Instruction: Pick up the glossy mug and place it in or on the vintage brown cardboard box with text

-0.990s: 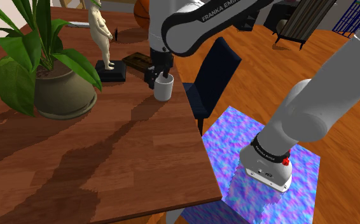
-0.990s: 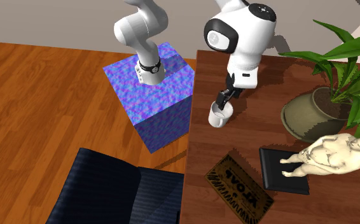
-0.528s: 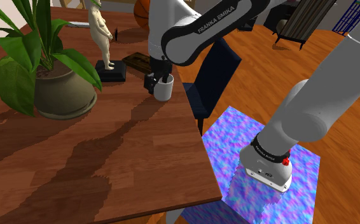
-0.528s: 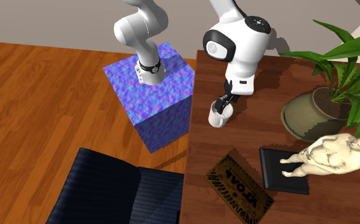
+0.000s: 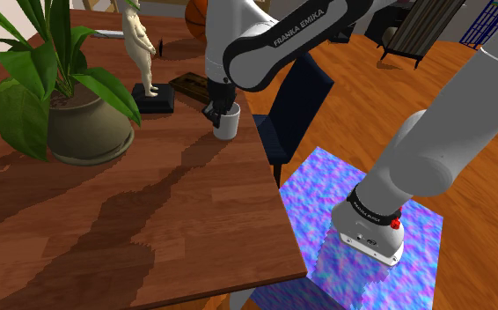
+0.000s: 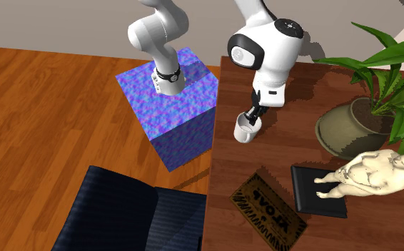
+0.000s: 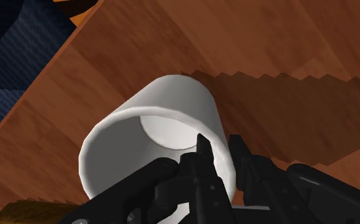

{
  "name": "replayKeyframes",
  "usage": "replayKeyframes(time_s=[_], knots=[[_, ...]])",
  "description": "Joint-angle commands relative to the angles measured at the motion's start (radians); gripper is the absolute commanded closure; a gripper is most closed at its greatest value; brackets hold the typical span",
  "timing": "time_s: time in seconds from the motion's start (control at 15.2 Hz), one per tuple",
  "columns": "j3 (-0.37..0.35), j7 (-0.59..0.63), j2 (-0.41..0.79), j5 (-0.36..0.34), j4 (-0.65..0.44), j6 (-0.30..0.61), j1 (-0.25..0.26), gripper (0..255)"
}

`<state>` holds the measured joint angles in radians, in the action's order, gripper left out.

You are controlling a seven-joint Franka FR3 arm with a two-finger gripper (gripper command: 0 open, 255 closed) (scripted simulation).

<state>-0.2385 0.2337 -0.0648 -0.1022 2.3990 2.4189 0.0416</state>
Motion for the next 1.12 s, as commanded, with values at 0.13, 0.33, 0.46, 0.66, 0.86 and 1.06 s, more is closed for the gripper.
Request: replayKeyframes(time_s=[0.13,0.33,0.46,0.66,0.86,1.06], knots=[[0.0,0.0,0.0,0.0,0.0,0.0,0.0,255],[0.0,0.0,0.0,0.0,0.0,0.0,0.0,255],[0.0,-0.004,-0.009,0.005,-0.005,-0.014,0.001,255],[0.002,-0.016,-0.035,0.018,-0.021,-0.055,0.002,255],[0.003,-0.026,-0.06,0.028,-0.04,-0.097,0.004,255],[0.005,-0.035,-0.082,0.038,-0.06,-0.138,0.005,255]])
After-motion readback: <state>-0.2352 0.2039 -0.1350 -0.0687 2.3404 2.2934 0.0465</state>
